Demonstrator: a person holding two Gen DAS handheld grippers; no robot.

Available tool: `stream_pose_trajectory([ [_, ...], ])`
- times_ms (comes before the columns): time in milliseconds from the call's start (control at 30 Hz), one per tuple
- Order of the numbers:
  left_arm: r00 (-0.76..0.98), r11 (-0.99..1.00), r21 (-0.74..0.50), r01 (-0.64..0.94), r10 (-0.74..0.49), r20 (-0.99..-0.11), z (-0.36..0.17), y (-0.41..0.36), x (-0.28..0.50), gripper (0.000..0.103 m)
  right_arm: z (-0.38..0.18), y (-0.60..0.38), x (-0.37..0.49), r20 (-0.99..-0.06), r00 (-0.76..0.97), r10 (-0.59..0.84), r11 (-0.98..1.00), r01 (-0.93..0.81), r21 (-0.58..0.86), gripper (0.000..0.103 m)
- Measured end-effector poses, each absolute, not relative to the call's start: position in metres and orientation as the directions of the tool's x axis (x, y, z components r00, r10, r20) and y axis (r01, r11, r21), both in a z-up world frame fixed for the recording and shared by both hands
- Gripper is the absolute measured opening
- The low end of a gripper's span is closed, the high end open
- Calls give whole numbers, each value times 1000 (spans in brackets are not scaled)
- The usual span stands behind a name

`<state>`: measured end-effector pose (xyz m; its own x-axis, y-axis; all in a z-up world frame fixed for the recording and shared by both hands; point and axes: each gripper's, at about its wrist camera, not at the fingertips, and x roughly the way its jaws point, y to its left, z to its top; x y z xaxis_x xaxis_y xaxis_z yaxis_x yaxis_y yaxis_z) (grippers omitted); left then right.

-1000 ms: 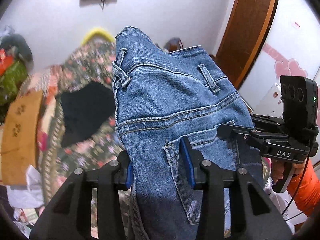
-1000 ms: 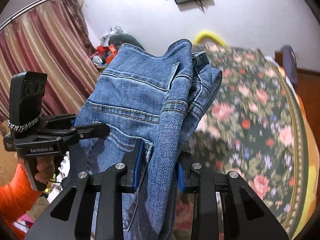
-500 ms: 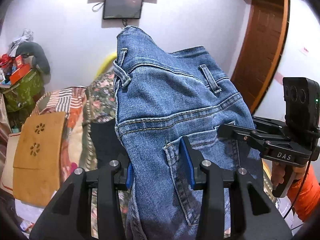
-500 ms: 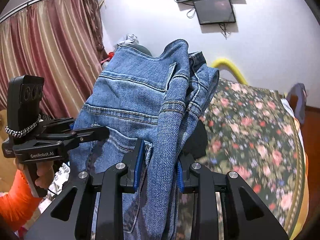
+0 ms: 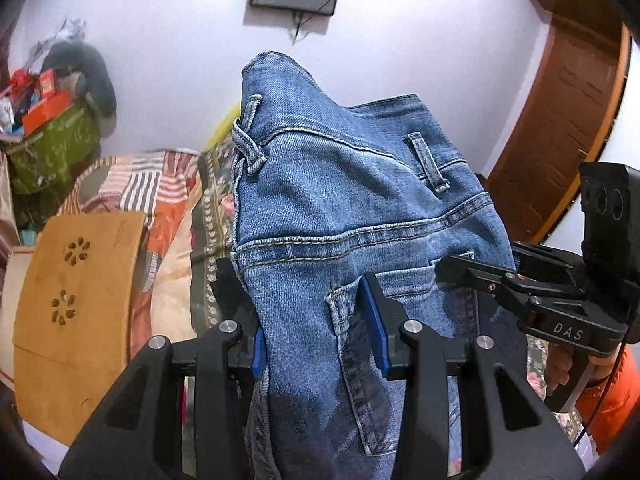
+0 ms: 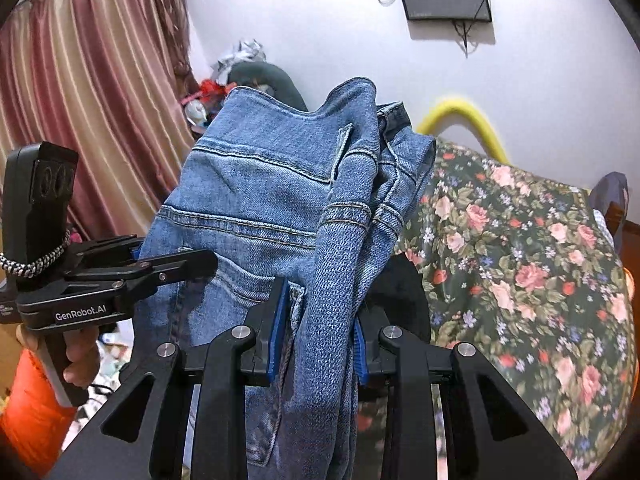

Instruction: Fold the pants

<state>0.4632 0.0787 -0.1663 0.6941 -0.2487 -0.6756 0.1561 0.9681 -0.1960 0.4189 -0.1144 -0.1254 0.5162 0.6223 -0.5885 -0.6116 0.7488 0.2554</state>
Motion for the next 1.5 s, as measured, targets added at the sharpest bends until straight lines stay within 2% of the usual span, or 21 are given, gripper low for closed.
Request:
stream_pose_trajectory([
  [267,656,978,-166,127,-209,-725,-238,83,519,40,-181,-88,474,-673,482,562,783,-573,243,25],
  [567,558,971,-232,59,-225,-799,-326,87,562,42,-245,-74,506,-771,408,489,818,-521,243,25],
  [700,526,982,-174,70,-184,-830,-347,76,569,47,-267,-74,512,-830,362,424,843,-493,216,27],
  [800,531,990,-126,69,-144,-835,-338,74,562,50,-264,-83,509,-825,358,436,843,-484,235,32],
  [900,529,995,-77,57,-95,-843,-328,78,550,50,-251,-89,497,-838,389,384,860,-481,171,34],
  [1033,549,991,-122,57,-133,-825,-299,88,517,50,-224,-103,472,-808,444,388,856,-498,137,41],
  [1133,581,995,-87,56,-103,-807,-272,86,488,50,-195,-116,449,-764,485,425,847,-510,147,42],
  [1300,683,995,-75,59,-95,-724,-203,83,421,50,-136,-129,392,-675,558,483,828,-541,147,42],
  [1500,809,996,-59,71,-92,-581,-113,68,333,50,-66,-145,310,-530,646,550,801,-587,116,42],
])
